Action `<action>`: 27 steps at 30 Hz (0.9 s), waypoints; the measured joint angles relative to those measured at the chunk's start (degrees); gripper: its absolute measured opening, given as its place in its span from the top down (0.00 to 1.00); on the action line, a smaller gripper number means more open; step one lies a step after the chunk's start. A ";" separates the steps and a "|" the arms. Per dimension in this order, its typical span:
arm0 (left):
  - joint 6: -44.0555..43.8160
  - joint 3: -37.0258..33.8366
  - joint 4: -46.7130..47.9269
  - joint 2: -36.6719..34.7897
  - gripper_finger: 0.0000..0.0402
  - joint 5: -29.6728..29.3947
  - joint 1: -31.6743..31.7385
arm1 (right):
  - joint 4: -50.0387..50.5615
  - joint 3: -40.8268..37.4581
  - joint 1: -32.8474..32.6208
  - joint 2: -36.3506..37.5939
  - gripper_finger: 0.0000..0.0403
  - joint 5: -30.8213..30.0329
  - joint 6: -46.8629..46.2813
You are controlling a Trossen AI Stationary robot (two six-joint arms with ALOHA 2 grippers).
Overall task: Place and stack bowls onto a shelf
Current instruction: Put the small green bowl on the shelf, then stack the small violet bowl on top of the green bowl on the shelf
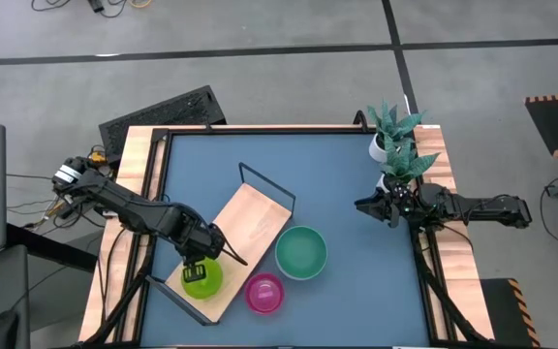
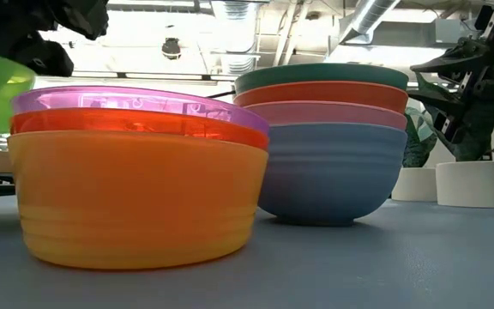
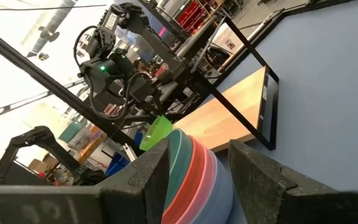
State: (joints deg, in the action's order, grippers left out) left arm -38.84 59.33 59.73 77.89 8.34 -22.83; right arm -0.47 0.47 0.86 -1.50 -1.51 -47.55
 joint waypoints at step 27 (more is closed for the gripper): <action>-2.18 -3.01 -2.25 0.04 0.76 0.46 0.00 | 0.00 0.00 0.02 0.02 0.53 -0.05 -0.04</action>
State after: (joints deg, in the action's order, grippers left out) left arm -41.02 56.31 57.47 77.93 8.80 -22.83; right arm -0.47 0.47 0.88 -1.48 -1.56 -47.59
